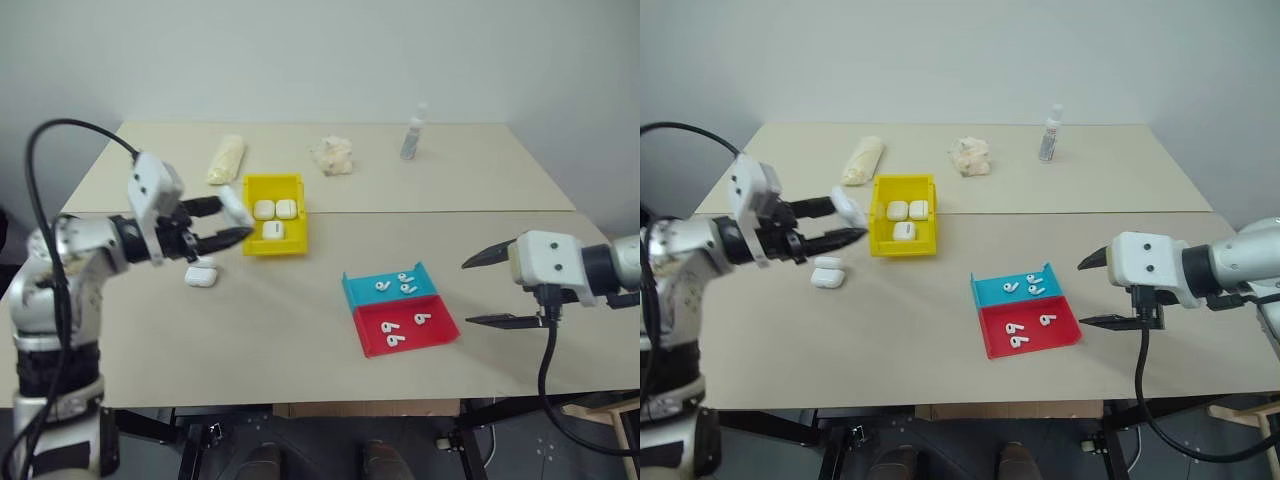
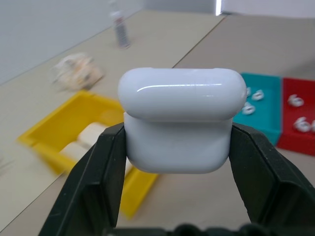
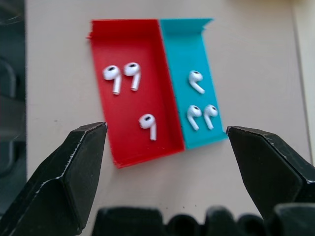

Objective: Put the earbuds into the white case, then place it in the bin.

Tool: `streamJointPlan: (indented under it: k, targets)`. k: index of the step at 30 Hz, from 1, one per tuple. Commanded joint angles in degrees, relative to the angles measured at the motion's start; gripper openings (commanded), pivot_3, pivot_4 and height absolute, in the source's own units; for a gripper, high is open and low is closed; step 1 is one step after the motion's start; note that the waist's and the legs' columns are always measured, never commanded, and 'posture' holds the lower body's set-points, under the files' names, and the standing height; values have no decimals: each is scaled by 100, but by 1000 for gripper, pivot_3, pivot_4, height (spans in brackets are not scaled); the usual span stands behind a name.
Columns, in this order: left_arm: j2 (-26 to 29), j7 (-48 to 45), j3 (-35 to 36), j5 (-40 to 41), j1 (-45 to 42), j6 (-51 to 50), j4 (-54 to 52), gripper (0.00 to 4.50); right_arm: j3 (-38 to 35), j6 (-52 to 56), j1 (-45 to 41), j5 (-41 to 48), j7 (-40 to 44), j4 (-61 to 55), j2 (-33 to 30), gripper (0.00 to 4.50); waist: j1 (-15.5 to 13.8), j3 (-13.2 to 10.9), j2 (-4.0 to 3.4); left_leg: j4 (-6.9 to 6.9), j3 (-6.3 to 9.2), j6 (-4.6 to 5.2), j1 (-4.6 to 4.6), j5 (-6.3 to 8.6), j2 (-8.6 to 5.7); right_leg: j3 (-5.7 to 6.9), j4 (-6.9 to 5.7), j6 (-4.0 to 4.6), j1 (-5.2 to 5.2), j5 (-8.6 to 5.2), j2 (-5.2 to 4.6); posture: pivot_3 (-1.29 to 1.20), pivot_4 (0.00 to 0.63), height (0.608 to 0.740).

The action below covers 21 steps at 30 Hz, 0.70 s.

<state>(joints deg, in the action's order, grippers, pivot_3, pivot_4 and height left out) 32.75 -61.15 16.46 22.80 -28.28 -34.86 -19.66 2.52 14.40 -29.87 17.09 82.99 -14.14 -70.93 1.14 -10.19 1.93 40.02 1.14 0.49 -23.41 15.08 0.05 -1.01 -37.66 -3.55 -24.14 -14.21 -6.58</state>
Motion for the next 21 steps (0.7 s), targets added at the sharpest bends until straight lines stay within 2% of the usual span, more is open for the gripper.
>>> streamJointPlan:
  k: [1,5,9,12,14,21]
  targets:
    - [-266,214,-122,153,396,769,-348,2792,605,90,-608,-403,443,-30,19,4500,-2,0,-1,-1,-1,0,0,0,0,0,0,0,-1,0,1,0,150,740]
    - [-693,249,-472,151,930,1716,-322,2792,1437,165,-1139,-1248,551,71,251,4500,-28,1,-2,-1,-3,0,5,0,-1,-3,8,1,2,0,0,0,150,740]
    - [-785,282,-743,187,1283,2034,-208,2792,1836,-181,-1286,-1774,649,174,426,4500,-41,1,-3,-4,-3,0,-1,0,-4,-3,6,1,-3,1,-2,0,150,740]
    - [-804,353,-867,166,1404,2219,-95,2792,1958,-311,-1300,-1991,653,200,552,3944,-45,2,-3,-3,-2,0,-2,0,-6,-1,7,1,-3,1,-4,0,150,740]
    - [-816,434,-968,157,1482,2256,-91,2792,2032,-334,-1288,-2149,598,201,680,3350,-41,2,-3,-2,-1,0,3,0,-6,-1,10,1,1,1,-3,0,150,740]
    - [-825,809,-1258,128,1599,2240,-237,2792,2203,-541,-1222,-2830,213,394,1063,3350,-35,2,-3,-6,-1,0,8,0,-6,-2,11,1,1,0,-2,0,150,740]
